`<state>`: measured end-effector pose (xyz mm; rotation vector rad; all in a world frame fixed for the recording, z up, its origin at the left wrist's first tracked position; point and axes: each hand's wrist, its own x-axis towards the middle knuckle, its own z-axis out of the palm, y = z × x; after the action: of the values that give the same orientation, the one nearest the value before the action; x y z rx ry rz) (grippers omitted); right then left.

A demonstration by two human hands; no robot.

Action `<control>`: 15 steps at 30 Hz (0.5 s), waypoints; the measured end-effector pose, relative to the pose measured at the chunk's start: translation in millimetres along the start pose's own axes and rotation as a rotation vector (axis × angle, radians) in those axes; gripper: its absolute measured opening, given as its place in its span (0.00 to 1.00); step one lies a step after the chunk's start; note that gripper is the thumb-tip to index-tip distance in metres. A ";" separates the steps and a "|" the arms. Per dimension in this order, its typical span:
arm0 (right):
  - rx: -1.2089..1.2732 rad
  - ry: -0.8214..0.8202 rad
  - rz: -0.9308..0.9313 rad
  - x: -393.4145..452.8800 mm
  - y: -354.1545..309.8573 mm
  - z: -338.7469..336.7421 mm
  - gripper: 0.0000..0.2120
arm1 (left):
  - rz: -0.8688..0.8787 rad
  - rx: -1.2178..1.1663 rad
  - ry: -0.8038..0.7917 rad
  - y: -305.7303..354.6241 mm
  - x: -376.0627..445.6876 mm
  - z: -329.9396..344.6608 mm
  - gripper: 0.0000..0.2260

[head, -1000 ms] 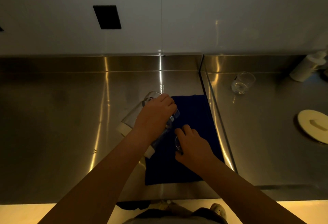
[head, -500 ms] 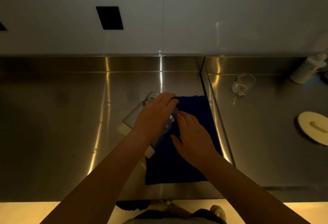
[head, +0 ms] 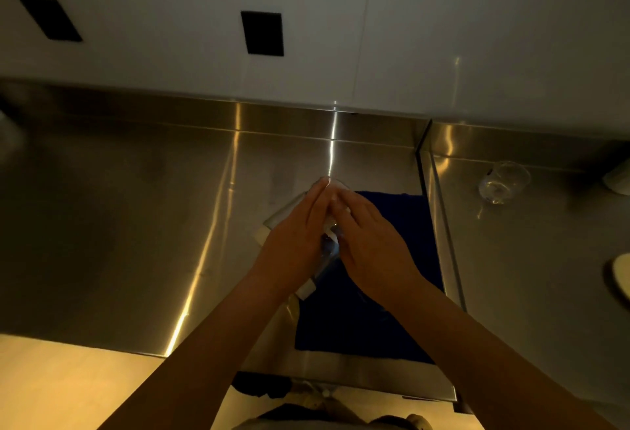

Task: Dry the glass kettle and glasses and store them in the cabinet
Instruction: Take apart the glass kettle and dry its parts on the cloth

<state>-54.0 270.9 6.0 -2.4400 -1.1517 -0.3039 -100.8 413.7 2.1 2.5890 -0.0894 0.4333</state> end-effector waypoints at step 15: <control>-0.034 0.007 -0.059 17.5 -1.9 9.8 0.24 | 0.064 0.122 0.022 -24.5 -17.4 -13.5 0.28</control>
<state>-44.2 288.5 4.3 -2.4356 -1.2264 -0.3514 -117.6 441.3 -4.0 2.7061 -0.1428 0.5051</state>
